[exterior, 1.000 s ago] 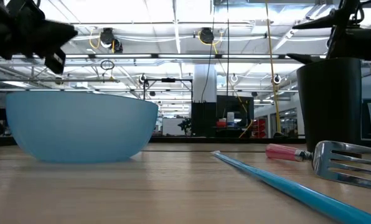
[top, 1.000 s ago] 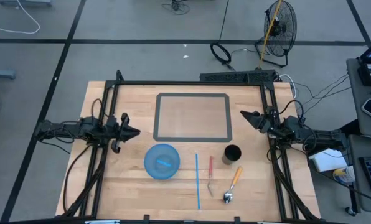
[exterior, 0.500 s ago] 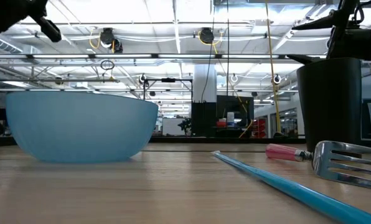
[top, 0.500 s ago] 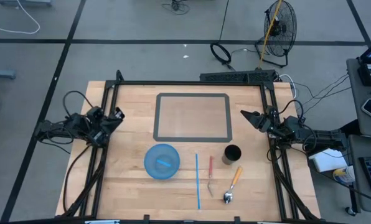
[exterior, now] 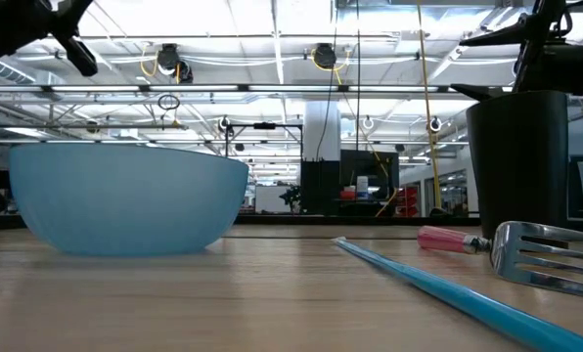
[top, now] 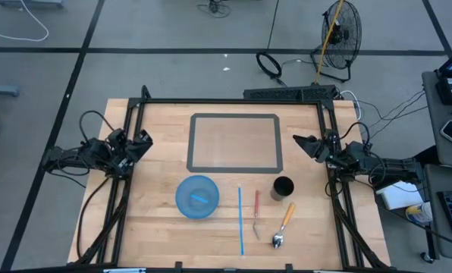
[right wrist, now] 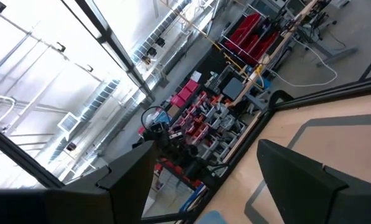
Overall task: Pick & Place Utensil
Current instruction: Put the blue bowl on the left side of the placemat
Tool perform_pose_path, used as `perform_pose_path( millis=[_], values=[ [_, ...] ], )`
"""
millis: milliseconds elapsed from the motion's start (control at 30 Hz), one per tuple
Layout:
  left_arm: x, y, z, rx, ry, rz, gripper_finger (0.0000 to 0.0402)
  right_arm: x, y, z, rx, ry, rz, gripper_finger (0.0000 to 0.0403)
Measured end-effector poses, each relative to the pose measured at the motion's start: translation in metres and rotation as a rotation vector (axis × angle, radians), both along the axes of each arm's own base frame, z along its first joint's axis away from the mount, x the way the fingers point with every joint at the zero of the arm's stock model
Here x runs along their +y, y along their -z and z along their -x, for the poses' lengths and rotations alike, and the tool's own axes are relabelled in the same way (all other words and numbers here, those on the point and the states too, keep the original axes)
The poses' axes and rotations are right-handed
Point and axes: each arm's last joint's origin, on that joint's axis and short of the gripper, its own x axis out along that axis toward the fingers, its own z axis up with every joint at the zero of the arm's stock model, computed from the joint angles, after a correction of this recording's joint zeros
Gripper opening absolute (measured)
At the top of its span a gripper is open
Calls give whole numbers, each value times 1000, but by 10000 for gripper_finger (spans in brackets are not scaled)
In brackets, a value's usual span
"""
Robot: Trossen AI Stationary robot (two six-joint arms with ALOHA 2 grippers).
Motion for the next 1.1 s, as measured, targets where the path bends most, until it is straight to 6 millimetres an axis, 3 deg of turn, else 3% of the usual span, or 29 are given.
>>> perform_pose_path(
  millis=[200,600,1100],
  values=[
    [1,0,0,6,-83,-28,49,0,0,0,0,-1,0,279],
    [7,7,-3,92,-253,103,49,0,0,0,0,1,-1,279],
    [12,18,-6,153,-296,386,49,-1,3,-3,39,29,-10,279]
  ],
)
